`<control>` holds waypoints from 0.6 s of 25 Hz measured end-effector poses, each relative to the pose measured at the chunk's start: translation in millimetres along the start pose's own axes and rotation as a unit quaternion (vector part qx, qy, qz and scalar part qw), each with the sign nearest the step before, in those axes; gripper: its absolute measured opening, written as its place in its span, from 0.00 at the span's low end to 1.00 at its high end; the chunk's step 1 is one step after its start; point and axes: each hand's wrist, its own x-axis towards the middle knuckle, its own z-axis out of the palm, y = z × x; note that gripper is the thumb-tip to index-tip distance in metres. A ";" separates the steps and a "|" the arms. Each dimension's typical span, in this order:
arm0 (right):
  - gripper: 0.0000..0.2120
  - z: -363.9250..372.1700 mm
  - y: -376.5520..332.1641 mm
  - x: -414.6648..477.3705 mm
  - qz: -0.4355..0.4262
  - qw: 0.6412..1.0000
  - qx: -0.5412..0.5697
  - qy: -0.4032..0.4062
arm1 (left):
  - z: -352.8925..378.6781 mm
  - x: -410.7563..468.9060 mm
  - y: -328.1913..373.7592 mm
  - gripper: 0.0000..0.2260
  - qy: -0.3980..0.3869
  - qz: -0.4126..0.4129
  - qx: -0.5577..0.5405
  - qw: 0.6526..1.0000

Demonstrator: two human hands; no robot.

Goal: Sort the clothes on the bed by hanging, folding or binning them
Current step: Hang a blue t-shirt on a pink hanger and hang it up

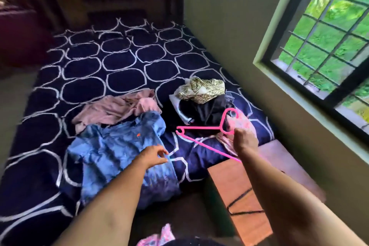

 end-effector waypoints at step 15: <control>0.11 76.7 -249.7 -50.6 -0.163 0.982 -0.100 0.003 | -121.0 -95.6 -225.6 0.10 0.095 -0.140 -0.032 0.985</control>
